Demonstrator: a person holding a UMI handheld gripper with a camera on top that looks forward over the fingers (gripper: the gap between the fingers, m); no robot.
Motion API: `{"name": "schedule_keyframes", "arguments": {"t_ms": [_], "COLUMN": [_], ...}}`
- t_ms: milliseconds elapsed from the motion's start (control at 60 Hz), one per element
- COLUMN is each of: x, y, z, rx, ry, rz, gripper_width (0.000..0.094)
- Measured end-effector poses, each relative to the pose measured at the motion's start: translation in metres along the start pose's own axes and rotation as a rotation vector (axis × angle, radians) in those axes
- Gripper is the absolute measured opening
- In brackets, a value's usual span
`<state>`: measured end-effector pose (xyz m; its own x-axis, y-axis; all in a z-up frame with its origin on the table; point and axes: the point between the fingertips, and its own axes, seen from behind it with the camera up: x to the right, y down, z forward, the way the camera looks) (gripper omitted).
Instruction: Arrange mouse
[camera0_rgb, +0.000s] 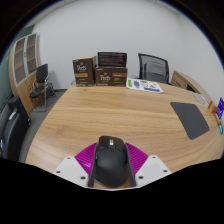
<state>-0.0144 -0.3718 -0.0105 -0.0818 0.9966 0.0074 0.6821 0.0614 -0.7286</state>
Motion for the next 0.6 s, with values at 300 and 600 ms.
{"name": "schedule_keyframes", "arguments": {"t_ms": [300,600], "x": [-0.003,0.071], "y": [0.003,-0.103], "z": [-0.019,-0.068], "rx": [-0.061,0.051], "ry": [-0.021,0.01], "rz": [-0.016,0.028], "gripper_width": [0.039,0.0389]}}
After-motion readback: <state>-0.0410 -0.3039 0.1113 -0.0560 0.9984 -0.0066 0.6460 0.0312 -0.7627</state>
